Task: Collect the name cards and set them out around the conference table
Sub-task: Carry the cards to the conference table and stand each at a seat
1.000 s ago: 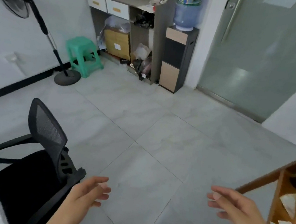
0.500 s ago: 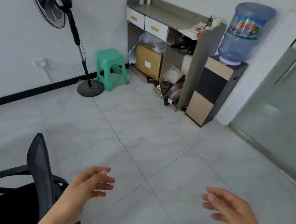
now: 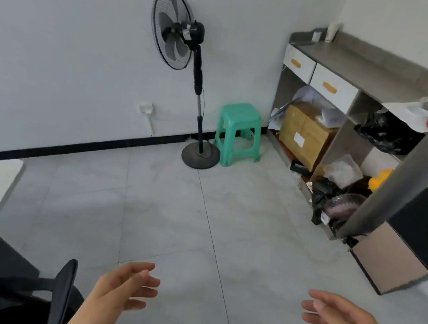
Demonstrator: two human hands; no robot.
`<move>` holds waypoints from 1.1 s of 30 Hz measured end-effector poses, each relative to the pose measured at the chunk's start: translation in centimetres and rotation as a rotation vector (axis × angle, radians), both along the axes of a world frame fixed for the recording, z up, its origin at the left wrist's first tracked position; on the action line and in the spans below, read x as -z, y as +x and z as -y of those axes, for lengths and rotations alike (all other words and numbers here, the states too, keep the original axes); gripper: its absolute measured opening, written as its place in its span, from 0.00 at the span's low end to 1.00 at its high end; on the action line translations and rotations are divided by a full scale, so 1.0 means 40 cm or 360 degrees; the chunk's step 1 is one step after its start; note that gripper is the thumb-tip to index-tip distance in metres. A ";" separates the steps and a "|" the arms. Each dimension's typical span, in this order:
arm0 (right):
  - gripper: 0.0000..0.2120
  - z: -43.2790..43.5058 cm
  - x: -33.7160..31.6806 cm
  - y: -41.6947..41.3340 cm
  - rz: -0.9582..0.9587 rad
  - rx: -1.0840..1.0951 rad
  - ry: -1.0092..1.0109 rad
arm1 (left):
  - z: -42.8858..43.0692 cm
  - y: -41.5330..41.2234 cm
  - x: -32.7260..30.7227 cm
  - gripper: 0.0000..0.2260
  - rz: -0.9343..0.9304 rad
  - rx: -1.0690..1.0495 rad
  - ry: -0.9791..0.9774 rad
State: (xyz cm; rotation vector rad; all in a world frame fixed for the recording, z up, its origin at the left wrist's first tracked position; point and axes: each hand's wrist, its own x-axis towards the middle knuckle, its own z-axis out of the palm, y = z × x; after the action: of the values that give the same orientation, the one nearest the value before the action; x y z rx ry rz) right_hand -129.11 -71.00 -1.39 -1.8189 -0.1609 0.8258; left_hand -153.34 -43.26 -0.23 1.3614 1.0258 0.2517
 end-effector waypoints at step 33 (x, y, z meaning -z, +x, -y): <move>0.08 -1.976 -0.004 0.466 0.0045 -0.1671 -0.0017 | -1.134 0.191 0.010 0.08 -0.0214 -0.1594 -0.0042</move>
State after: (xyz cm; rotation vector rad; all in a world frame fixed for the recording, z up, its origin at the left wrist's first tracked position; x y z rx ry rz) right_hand -110.48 8.04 -1.23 -1.6971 -1.1952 1.4969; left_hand -145.71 2.11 -0.65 0.7434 1.7603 0.8845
